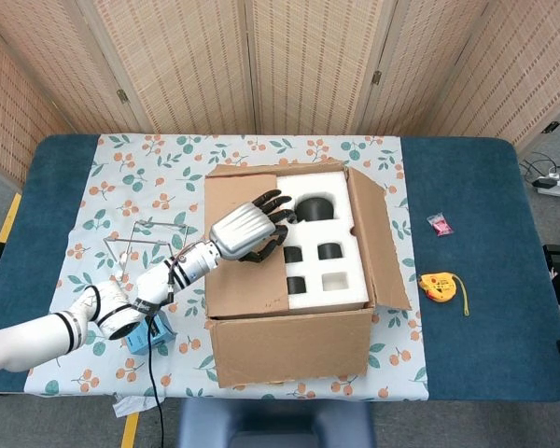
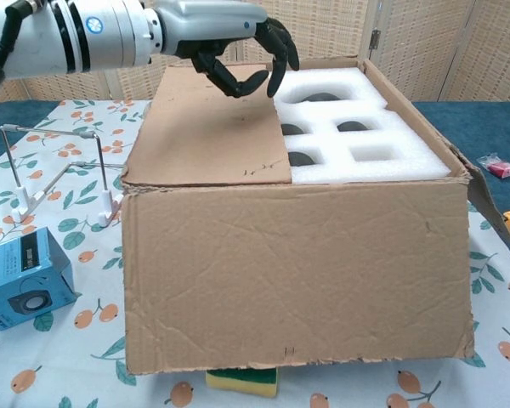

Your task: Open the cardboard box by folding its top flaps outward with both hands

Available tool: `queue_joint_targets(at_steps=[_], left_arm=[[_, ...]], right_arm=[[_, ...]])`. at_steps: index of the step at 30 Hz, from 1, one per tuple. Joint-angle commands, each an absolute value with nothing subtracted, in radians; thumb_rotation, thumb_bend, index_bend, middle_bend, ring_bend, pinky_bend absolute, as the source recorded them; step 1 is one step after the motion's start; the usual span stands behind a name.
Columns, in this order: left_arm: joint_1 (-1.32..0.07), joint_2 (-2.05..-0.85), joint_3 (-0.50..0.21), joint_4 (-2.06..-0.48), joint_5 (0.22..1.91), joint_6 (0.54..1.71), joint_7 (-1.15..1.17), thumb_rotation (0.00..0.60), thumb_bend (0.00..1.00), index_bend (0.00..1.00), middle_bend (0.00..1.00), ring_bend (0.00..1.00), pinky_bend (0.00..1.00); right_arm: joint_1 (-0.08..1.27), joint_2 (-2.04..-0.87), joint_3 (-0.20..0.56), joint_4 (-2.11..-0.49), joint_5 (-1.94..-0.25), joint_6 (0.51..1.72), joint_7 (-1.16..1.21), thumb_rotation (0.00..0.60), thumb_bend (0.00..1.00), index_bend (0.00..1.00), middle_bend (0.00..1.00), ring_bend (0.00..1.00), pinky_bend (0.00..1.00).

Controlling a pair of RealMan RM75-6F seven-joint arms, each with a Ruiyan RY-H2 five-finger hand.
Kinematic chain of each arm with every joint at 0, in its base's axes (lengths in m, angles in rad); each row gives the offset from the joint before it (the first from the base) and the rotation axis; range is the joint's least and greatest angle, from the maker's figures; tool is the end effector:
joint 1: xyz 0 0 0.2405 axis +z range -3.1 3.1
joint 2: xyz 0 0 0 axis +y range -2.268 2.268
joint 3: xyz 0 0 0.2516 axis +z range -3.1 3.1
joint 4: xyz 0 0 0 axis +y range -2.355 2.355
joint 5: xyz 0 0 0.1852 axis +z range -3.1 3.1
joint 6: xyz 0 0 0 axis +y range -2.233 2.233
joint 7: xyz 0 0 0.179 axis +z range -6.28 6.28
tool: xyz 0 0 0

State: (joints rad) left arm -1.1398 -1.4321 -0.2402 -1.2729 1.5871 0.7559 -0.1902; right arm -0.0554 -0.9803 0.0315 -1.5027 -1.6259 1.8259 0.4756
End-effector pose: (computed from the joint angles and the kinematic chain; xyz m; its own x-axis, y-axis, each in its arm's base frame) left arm 0.0168 0.4210 0.0261 0.5433 0.0903 0.8347 0.5403 -0.7986 -0.2653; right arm -0.2935 -0.1613 0.2686 0.1637 0.2180 0.9621 -0.9734 -0.1226 0.1934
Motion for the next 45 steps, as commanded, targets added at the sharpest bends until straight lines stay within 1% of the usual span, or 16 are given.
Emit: queue_joint_targets(at_steps=[1, 4, 8, 11, 15, 20, 23, 30, 45], left_arm=[[-1.161, -1.463, -0.239, -1.241, 1.585, 0.772, -0.195, 0.485, 0.72, 0.52, 0.23, 0.03, 0.00], [-1.173, -1.481, -0.236, -1.216, 1.585, 0.782, -0.188, 0.467, 0.72, 0.53, 0.23, 0.03, 0.00], [-1.190, -1.513, -0.234, -1.183, 1.566, 0.779, -0.179, 0.414, 0.73, 0.54, 0.23, 0.03, 0.00], [-1.209, -1.543, -0.232, -1.149, 1.549, 0.759, -0.174, 0.395, 0.74, 0.55, 0.23, 0.04, 0.00], [-1.223, -1.569, -0.219, -1.102, 1.542, 0.750, -0.168, 0.394, 0.74, 0.57, 0.23, 0.04, 0.00], [-1.221, -1.574, -0.203, -1.070, 1.528, 0.746, -0.178, 0.396, 0.74, 0.60, 0.24, 0.04, 0.00], [-1.219, -1.575, -0.195, -1.063, 1.519, 0.741, -0.169, 0.392, 0.74, 0.63, 0.24, 0.04, 0.00], [-1.224, -1.575, -0.170, -1.070, 1.520, 0.732, -0.130, 0.394, 0.74, 0.64, 0.24, 0.04, 0.00], [-1.229, -1.565, -0.187, -1.108, 1.475, 0.739, -0.094, 0.393, 0.75, 0.64, 0.25, 0.04, 0.00]], right_arm=[[-0.064, -0.973, 0.027, -1.500, -1.632, 1.827, 0.500, 0.064, 0.37, 0.06, 0.00, 0.00, 0.00], [-0.068, -0.970, 0.028, -1.495, -1.630, 1.826, 0.509, 0.067, 0.37, 0.06, 0.00, 0.00, 0.00], [-0.070, -0.963, 0.023, -1.488, -1.631, 1.811, 0.536, 0.067, 0.37, 0.06, 0.00, 0.00, 0.00], [-0.077, -0.959, 0.021, -1.483, -1.636, 1.815, 0.550, 0.066, 0.37, 0.06, 0.00, 0.00, 0.00], [-0.086, -0.955, 0.018, -1.474, -1.641, 1.823, 0.566, 0.065, 0.37, 0.06, 0.00, 0.00, 0.00], [-0.084, -0.950, 0.015, -1.465, -1.642, 1.807, 0.583, 0.066, 0.37, 0.06, 0.00, 0.00, 0.00], [-0.080, -0.951, 0.017, -1.462, -1.641, 1.795, 0.588, 0.068, 0.37, 0.06, 0.00, 0.00, 0.00], [-0.077, -0.952, 0.019, -1.468, -1.646, 1.787, 0.580, 0.067, 0.37, 0.06, 0.00, 0.00, 0.00], [-0.070, -0.950, 0.024, -1.467, -1.643, 1.768, 0.589, 0.067, 0.37, 0.06, 0.00, 0.00, 0.00]])
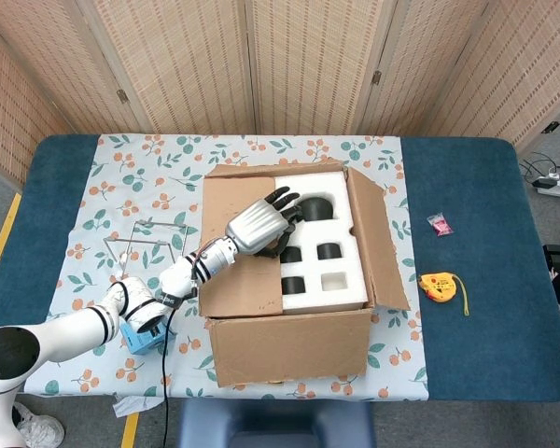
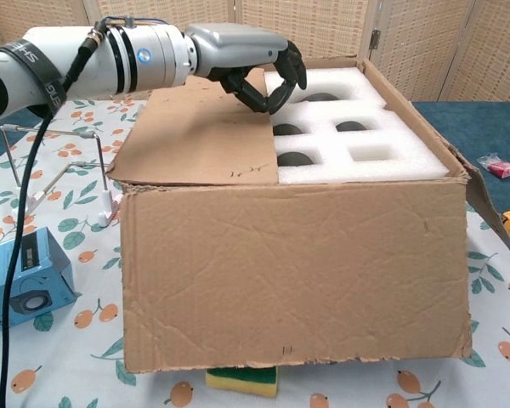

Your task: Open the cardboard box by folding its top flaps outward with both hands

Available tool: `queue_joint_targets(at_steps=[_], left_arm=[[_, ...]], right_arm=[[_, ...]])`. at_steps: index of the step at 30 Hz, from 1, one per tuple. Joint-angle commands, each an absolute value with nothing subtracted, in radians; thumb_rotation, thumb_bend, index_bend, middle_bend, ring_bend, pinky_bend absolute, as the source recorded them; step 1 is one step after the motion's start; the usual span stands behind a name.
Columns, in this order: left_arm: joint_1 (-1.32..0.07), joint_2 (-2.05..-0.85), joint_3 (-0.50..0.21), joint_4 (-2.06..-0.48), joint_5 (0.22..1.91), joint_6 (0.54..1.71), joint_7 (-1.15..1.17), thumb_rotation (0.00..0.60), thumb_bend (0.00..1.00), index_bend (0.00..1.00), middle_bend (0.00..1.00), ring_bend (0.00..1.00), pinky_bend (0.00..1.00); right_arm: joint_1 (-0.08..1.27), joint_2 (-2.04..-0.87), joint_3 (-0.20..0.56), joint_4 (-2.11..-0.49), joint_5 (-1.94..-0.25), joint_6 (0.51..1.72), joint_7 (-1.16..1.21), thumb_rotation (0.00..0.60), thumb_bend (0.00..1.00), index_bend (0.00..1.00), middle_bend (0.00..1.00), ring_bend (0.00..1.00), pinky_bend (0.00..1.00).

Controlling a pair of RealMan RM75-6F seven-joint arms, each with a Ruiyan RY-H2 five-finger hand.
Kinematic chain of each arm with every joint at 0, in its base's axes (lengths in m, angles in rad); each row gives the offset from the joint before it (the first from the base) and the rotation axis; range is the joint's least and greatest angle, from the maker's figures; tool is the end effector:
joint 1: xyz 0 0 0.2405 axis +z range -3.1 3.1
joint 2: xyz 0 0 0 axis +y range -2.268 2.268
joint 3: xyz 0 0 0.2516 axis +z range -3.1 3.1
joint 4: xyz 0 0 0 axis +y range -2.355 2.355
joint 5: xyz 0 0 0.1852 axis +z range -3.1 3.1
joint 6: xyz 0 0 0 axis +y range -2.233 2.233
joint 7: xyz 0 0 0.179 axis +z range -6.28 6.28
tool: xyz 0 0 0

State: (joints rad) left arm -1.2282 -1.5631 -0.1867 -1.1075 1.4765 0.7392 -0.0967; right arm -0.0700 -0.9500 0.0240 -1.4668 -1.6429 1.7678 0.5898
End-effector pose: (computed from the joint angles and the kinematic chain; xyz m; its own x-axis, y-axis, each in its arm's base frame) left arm 0.0236 0.4390 -0.0082 0.6046 0.0480 0.7951 0.5238 -0.7759 -0.3514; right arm -0.3041 -0.1578 0.2695 0.1241 0.1346 0.9831 -0.9840 -0.1108 0.1394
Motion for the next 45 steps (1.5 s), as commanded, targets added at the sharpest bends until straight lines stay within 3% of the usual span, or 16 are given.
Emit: queue_joint_targets(at_steps=[1, 25, 45], left_arm=[[-1.230, -1.567, -0.186, -1.107, 1.473, 0.738, -0.092, 0.392, 0.75, 0.64, 0.25, 0.04, 0.00], [-1.248, -1.592, -0.185, -1.083, 1.445, 0.727, -0.052, 0.393, 0.76, 0.65, 0.26, 0.04, 0.00], [-1.203, -1.500, -0.214, -1.199, 1.370, 0.765, 0.067, 0.393, 0.77, 0.67, 0.26, 0.04, 0.00]], right_arm=[[-0.071, -0.950, 0.023, -1.467, -1.645, 1.769, 0.588, 0.066, 0.37, 0.06, 0.00, 0.00, 0.00], [-0.074, -0.946, 0.023, -1.458, -1.646, 1.765, 0.608, 0.067, 0.37, 0.06, 0.00, 0.00, 0.00], [-0.077, -0.940, 0.017, -1.466, -1.660, 1.766, 0.610, 0.067, 0.37, 0.06, 0.00, 0.00, 0.00]])
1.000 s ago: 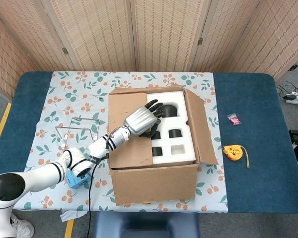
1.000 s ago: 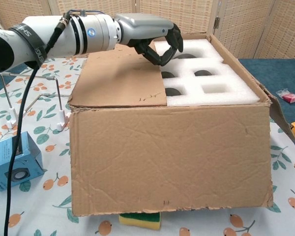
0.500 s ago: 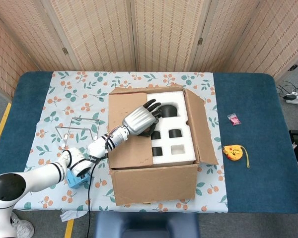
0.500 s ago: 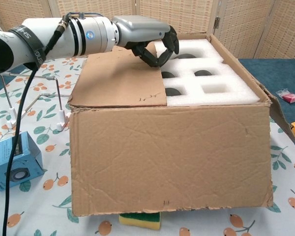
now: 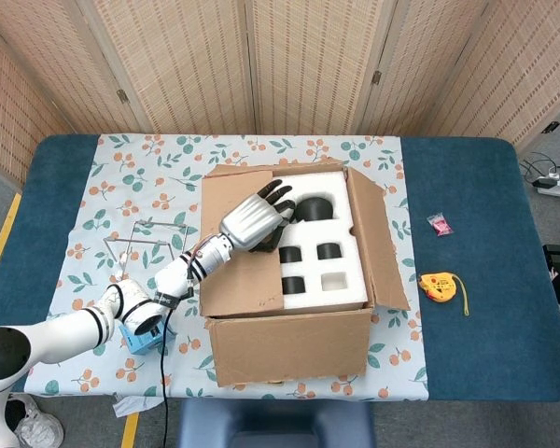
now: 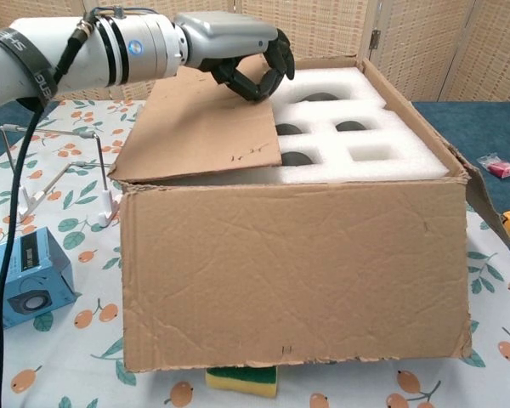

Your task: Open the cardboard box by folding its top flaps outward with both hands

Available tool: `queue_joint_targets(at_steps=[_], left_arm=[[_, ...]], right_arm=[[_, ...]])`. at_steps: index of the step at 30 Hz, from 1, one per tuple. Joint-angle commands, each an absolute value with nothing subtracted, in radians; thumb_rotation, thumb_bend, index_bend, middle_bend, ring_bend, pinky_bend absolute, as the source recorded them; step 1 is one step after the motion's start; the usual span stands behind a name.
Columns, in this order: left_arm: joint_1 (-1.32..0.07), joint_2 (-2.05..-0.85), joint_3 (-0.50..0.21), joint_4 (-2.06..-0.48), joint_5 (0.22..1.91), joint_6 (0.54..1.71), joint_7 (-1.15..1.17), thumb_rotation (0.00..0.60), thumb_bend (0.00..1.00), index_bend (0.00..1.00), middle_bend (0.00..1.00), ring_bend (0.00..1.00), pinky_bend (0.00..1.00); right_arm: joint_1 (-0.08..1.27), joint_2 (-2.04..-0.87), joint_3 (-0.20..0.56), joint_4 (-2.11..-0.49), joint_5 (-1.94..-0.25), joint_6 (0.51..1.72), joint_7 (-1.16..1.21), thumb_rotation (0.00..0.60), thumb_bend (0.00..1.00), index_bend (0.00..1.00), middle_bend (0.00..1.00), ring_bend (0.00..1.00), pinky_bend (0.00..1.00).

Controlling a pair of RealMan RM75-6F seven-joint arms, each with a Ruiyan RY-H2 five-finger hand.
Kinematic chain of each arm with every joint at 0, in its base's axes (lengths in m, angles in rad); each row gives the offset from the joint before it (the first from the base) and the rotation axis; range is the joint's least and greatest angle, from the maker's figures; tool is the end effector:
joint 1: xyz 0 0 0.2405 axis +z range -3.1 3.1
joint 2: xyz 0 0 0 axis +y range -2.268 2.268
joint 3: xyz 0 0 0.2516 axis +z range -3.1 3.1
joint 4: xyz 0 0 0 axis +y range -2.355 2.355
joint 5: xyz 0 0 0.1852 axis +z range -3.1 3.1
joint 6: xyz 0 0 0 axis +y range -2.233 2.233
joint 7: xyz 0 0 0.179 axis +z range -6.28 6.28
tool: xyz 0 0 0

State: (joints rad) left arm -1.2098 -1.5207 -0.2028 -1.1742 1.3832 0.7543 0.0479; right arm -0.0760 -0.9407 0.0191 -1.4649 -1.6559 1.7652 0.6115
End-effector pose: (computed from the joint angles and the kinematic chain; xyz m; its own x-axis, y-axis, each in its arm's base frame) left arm 0.0199 0.4423 0.0083 0.6166 -0.0046 0.7872 0.5273 -0.7402 -0.4173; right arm -0.3040 -0.1552 0.2698 0.1133 0.1170 0.9867 -0.9853 -0.1147 0.1267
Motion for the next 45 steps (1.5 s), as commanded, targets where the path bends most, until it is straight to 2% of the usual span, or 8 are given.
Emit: queue_joint_targets(at_steps=[1, 7, 12, 25, 39, 45], left_arm=[[-1.201, -1.487, -0.220, -1.215, 1.361, 0.769, 0.080, 0.395, 0.77, 0.67, 0.26, 0.04, 0.00], [-1.189, -1.434, -0.241, -1.293, 1.326, 0.781, 0.132, 0.392, 0.77, 0.67, 0.26, 0.04, 0.00], [-1.190, -1.376, -0.252, -1.341, 1.332, 0.777, 0.134, 0.366, 0.77, 0.67, 0.26, 0.04, 0.00], [-1.167, -1.215, -0.288, -1.506, 1.249, 0.803, 0.272, 0.365, 0.77, 0.67, 0.27, 0.04, 0.00], [-1.105, -1.081, -0.284, -1.623, 1.168, 0.855, 0.368, 0.363, 0.77, 0.67, 0.28, 0.04, 0.00], [-1.057, -1.028, -0.257, -1.657, 1.139, 0.877, 0.398, 0.365, 0.77, 0.67, 0.28, 0.04, 0.00]], right_arm=[[-0.078, -0.940, 0.016, -1.468, -1.662, 1.771, 0.607, 0.066, 0.37, 0.06, 0.00, 0.00, 0.00], [-0.084, -0.939, 0.013, -1.473, -1.666, 1.779, 0.600, 0.066, 0.37, 0.06, 0.00, 0.00, 0.00], [-0.087, -0.939, 0.014, -1.471, -1.672, 1.792, 0.602, 0.067, 0.37, 0.06, 0.00, 0.00, 0.00], [-0.079, -0.942, 0.014, -1.477, -1.679, 1.784, 0.591, 0.067, 0.37, 0.06, 0.00, 0.00, 0.00], [-0.068, -0.945, 0.013, -1.491, -1.684, 1.770, 0.566, 0.066, 0.37, 0.06, 0.00, 0.00, 0.00], [-0.074, -0.945, 0.014, -1.496, -1.683, 1.782, 0.558, 0.067, 0.37, 0.06, 0.00, 0.00, 0.00]])
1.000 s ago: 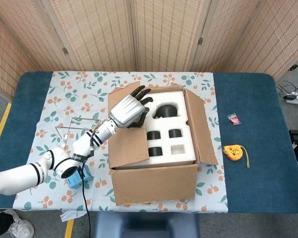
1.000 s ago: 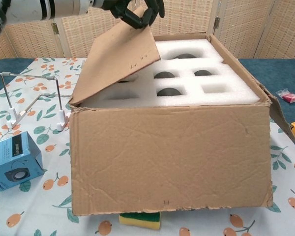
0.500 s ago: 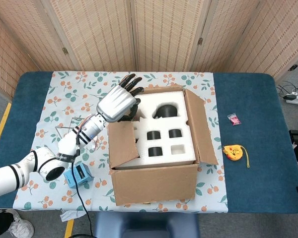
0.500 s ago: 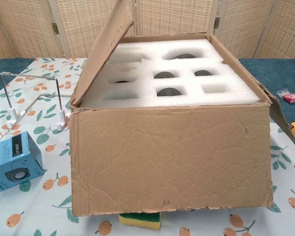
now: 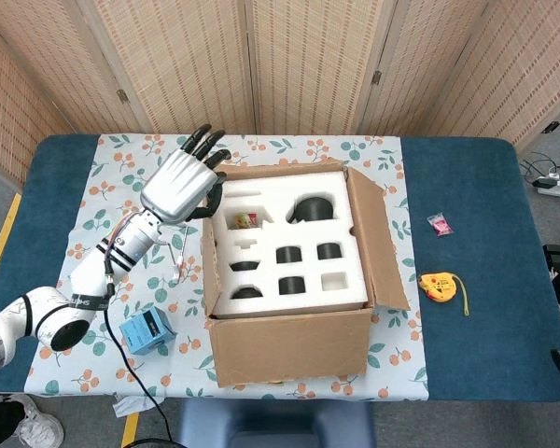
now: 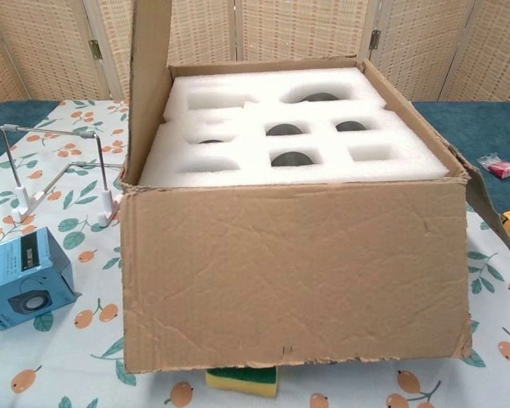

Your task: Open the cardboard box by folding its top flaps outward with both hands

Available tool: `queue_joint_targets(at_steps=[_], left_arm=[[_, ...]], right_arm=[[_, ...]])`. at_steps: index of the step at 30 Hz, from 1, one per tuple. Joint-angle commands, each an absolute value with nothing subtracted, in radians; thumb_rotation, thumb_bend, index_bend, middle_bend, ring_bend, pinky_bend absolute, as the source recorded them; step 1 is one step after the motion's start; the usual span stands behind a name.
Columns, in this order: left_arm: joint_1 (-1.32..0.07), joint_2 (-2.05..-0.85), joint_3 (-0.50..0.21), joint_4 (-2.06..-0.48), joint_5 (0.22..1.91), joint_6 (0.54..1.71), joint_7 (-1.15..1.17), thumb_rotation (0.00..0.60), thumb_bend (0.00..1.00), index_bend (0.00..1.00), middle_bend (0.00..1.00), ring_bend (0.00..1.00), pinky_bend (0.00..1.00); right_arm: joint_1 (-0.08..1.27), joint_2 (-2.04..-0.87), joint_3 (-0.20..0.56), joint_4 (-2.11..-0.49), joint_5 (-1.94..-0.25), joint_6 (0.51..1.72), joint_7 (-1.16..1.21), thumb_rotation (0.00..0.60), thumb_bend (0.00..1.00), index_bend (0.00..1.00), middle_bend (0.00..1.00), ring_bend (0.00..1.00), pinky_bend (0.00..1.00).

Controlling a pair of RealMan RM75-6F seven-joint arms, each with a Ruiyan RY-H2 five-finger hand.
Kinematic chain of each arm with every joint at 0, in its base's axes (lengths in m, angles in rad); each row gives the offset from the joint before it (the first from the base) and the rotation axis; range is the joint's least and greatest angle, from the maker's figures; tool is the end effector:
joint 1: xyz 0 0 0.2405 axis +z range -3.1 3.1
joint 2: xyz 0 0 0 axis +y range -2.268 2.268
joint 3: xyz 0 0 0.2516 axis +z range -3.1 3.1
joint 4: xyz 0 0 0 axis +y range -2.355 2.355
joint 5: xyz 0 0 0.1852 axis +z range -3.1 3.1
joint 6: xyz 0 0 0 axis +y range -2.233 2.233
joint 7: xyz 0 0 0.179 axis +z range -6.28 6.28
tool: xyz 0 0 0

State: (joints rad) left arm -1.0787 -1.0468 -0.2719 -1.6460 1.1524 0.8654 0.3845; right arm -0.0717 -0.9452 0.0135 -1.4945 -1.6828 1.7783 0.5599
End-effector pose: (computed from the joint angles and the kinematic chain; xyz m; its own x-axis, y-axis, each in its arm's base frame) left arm 0.0001 0.4268 0.1576 0.6523 -0.1907 0.7336 0.5374 -0.5662 -0.6250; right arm -0.2953 -0.1553 0.2638 0.1252 0.1172 0.9852 -0.9801 -0.1397 0.1412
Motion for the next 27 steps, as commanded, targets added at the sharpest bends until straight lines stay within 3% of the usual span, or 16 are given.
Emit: queue_joint_targets(at_steps=[1, 13, 27], left_arm=[[-1.045, -1.020, -0.249, -1.658, 1.133, 0.883, 0.403, 0.364, 0.78, 0.67, 0.28, 0.04, 0.00], [-0.906, -0.942, -0.186, -1.650, 1.094, 0.947, 0.383, 0.365, 0.78, 0.67, 0.28, 0.04, 0.00], [-0.826, -0.889, -0.186, -1.696, 1.150, 1.001, 0.328, 0.362, 0.78, 0.65, 0.28, 0.04, 0.00]], right_arm=[[-0.075, -0.945, 0.013, -1.497, -1.685, 1.785, 0.556, 0.065, 0.37, 0.06, 0.00, 0.00, 0.00], [-0.074, -0.948, 0.007, -1.511, -1.697, 1.783, 0.531, 0.068, 0.37, 0.06, 0.00, 0.00, 0.00], [-0.066, -0.951, 0.003, -1.522, -1.700, 1.767, 0.516, 0.068, 0.37, 0.06, 0.00, 0.00, 0.00]])
